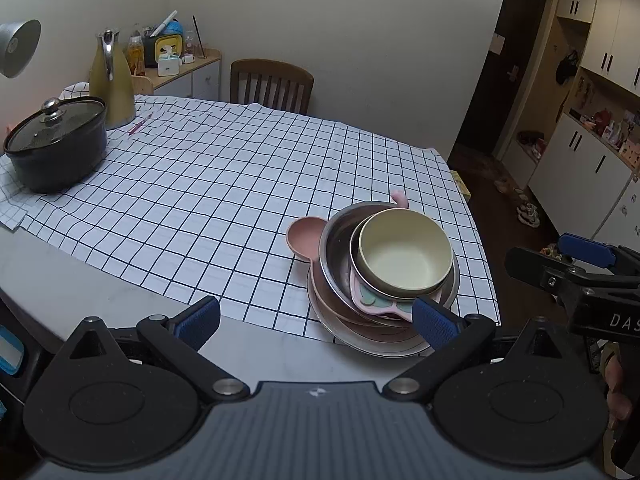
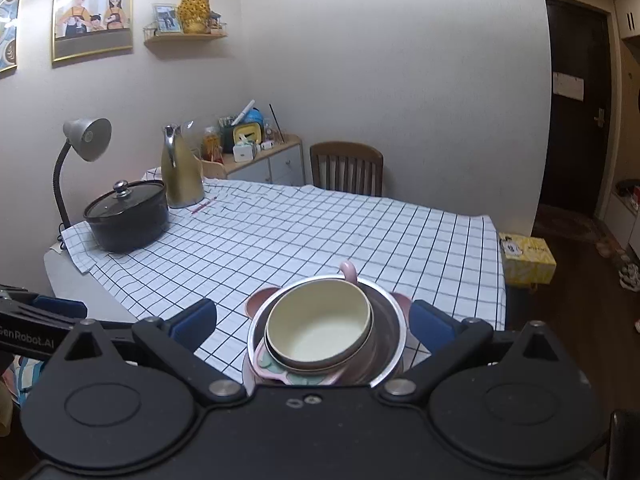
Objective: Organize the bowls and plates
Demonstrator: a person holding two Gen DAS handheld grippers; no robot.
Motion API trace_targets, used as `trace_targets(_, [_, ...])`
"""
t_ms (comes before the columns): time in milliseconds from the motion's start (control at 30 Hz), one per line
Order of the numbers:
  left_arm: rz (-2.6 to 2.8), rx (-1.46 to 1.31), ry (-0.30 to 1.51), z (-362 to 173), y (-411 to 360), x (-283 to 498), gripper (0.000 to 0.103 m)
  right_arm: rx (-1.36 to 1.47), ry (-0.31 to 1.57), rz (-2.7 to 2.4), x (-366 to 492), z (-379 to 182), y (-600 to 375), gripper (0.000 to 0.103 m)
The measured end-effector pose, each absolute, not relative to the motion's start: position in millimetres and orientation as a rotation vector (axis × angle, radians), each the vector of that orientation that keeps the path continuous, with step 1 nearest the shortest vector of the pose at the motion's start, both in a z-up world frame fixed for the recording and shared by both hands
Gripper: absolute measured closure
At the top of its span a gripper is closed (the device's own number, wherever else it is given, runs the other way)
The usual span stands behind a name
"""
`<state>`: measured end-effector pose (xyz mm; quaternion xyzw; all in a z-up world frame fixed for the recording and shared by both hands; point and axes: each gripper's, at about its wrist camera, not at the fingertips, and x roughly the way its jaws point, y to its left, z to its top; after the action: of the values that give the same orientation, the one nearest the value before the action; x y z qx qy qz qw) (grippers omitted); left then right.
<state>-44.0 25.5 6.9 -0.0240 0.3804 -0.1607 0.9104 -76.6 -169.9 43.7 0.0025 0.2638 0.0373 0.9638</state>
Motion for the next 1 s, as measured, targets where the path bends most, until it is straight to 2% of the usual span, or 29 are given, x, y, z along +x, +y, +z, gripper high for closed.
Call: trace_targets(1000, [-0.324,-0.052,0.812,4.4,24.0,-39.7,0.000,-0.007,0.592,0.107,-69.2,41.0,-164.2,0.000])
